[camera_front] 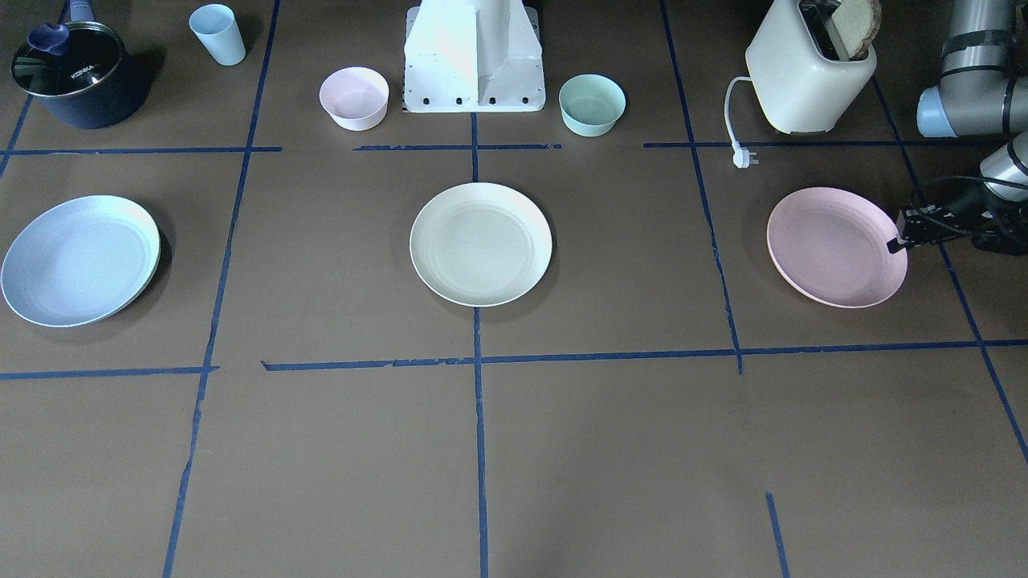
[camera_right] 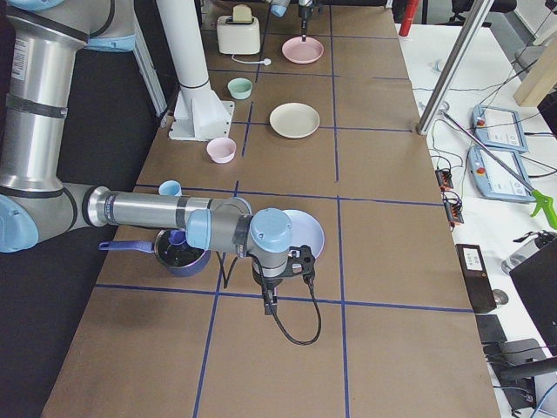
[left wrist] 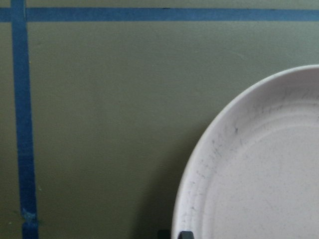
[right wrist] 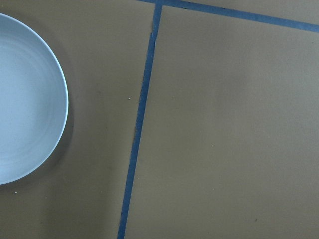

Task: Stack three plates with pink and blue
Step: 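Reach the left gripper to the rim of the pink plate and grasp it, then lift the pink plate with the left gripper and lower it onto the green plate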

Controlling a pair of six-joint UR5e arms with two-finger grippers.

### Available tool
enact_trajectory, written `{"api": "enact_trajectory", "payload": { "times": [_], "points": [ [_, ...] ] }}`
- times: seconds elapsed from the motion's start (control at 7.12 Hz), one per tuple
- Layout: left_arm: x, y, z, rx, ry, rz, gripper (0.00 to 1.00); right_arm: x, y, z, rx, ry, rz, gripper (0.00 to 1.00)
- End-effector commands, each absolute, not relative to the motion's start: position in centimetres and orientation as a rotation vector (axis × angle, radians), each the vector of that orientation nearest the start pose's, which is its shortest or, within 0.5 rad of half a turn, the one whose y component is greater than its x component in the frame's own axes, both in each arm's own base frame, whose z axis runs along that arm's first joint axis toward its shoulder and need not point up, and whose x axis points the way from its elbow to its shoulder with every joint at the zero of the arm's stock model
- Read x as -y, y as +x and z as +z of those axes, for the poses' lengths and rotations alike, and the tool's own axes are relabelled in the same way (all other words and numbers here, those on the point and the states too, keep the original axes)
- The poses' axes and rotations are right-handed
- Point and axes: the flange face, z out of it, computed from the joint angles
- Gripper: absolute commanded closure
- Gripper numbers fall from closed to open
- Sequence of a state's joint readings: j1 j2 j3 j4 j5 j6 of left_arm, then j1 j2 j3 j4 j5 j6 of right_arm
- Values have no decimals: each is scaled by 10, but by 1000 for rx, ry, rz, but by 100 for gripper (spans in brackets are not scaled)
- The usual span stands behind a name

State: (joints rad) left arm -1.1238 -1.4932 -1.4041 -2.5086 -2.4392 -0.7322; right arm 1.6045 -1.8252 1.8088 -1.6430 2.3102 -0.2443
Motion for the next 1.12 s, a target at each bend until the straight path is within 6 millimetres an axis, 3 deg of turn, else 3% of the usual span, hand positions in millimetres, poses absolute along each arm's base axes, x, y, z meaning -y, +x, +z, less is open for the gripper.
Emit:
{"api": "enact_trajectory", "payload": {
  "times": [0.0,0.14,0.28,0.56,0.7,0.84,0.98],
  "points": [
    [451,157,570,-1201,39,-3,100,376,79,660,744,23,-171,0],
    [474,169,522,-1247,47,-48,100,376,79,661,746,22,-170,0],
    [493,195,479,-1287,59,-29,100,376,79,661,746,22,-170,0],
    [498,302,390,-1344,-18,-21,100,375,79,663,746,16,-168,0],
    [489,370,356,-1319,2,-62,100,375,79,663,746,16,-166,0],
    [462,448,322,-1264,12,-57,100,375,79,664,746,14,-166,0],
    [444,494,297,-1211,27,-69,100,375,79,664,746,14,-166,0]
  ]
}}
